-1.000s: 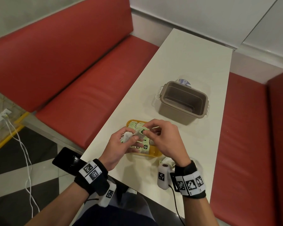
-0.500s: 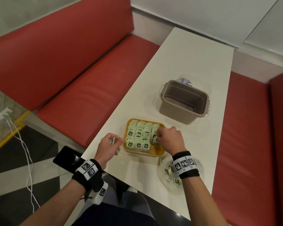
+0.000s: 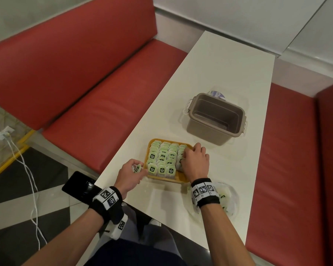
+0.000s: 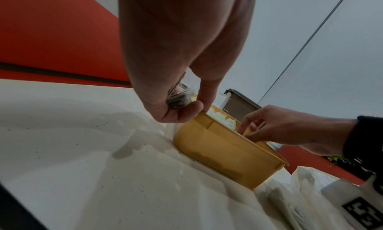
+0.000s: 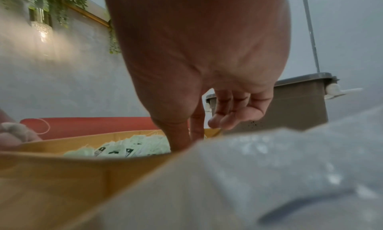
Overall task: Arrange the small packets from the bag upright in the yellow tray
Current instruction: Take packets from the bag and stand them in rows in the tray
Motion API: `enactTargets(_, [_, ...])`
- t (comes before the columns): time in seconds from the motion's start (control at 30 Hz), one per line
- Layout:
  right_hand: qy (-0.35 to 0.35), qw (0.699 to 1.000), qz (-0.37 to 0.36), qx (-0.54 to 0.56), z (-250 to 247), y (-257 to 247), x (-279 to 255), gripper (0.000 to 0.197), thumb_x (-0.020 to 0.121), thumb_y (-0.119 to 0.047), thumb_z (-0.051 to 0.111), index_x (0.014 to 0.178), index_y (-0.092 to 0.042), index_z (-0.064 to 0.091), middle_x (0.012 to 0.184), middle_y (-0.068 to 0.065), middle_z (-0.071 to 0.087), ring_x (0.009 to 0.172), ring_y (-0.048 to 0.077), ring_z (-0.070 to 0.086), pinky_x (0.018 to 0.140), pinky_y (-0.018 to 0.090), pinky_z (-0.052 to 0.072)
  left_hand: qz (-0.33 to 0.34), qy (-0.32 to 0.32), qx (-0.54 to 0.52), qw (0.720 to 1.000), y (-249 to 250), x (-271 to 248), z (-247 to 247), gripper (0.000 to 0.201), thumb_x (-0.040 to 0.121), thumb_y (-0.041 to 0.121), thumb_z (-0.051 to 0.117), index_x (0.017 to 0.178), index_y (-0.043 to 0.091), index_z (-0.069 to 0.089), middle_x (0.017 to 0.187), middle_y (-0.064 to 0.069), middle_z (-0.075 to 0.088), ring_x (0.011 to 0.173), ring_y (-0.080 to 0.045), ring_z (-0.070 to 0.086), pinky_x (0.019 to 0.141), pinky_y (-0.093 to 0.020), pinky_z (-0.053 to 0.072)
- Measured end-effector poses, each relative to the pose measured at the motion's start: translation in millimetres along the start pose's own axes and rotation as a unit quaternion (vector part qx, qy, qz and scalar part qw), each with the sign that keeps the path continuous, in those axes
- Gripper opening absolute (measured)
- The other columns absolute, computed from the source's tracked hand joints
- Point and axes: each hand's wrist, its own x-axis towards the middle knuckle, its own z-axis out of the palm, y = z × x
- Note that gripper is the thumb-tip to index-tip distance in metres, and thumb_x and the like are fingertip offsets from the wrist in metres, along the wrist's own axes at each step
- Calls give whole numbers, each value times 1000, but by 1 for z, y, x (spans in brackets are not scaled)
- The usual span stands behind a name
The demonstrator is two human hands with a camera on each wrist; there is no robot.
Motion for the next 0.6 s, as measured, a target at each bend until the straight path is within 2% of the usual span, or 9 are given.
enactTargets(0.1, [36, 999, 34, 12, 1, 1, -3, 13, 87, -13, 71, 98, -17, 67, 105, 6, 49, 96, 32, 51, 78, 43, 48, -4, -2, 3, 1000, 0, -1, -1, 23, 90, 23, 85, 106, 24, 69, 113, -9, 71, 69, -22, 65, 66, -40, 55])
enactTargets(0.2, [58, 996, 48, 46, -3, 4, -11, 18, 90, -19, 70, 107, -18, 70, 106, 6, 50, 98, 32, 51, 81, 44, 49, -9, 6, -9, 1000, 4, -5, -2, 28, 90, 29, 86, 110, 24, 67, 117, -3, 67, 69, -21, 65, 68, -40, 56])
enactTargets(0.27, [60, 994, 49, 79, -11, 4, -17, 20, 93, -29, 70, 111, -20, 71, 109, 4, 51, 101, 29, 52, 85, 44, 51, -20, 19, -44, 999, 9, -9, -4, 32, 92, 30, 85, 115, 22, 64, 112, -4, 68, 71, -21, 63, 69, -39, 54])
enactTargets(0.37, [65, 983, 51, 166, -27, 3, -28, 18, 97, -37, 69, 111, -27, 72, 110, -2, 51, 106, 25, 53, 91, 44, 51, -35, 2, -156, 987, 22, -15, -9, 32, 100, 13, 73, 128, 10, 59, 87, -9, 65, 70, -21, 55, 71, -39, 48])
enactTargets(0.43, [72, 962, 41, 259, -40, 1, -37, 12, 98, -39, 71, 108, -33, 71, 108, -7, 52, 104, 19, 54, 93, 42, 52, -42, -39, -238, 970, 37, -22, -14, 35, 101, 0, 58, 136, 2, 54, 81, -10, 62, 71, -21, 54, 70, -38, 45])
enactTargets(0.5, [76, 937, 13, 340, -58, -5, -47, 7, 98, -36, 75, 104, -37, 71, 103, -12, 55, 97, 9, 57, 90, 33, 52, -47, -93, -306, 946, 56, -32, -18, 41, 100, -7, 46, 141, -6, 51, 91, -15, 67, 78, -24, 60, 69, -36, 46])
enactTargets(0.57, [80, 913, -23, 400, -77, -14, -58, 9, 98, -31, 78, 101, -38, 72, 98, -16, 61, 89, 5, 61, 82, 21, 50, -46, -147, -342, 927, 75, -44, -21, 45, 100, -9, 39, 144, -9, 48, 110, -24, 74, 92, -32, 71, 72, -35, 58])
enactTargets(0.6, [74, 901, -37, 426, -86, -18, -62, 10, 98, -29, 78, 102, -38, 73, 97, -16, 64, 89, 6, 63, 78, 16, 47, -43, -174, -351, 919, 83, -50, -22, 45, 101, -9, 38, 145, -9, 48, 120, -28, 73, 103, -36, 73, 78, -36, 63])
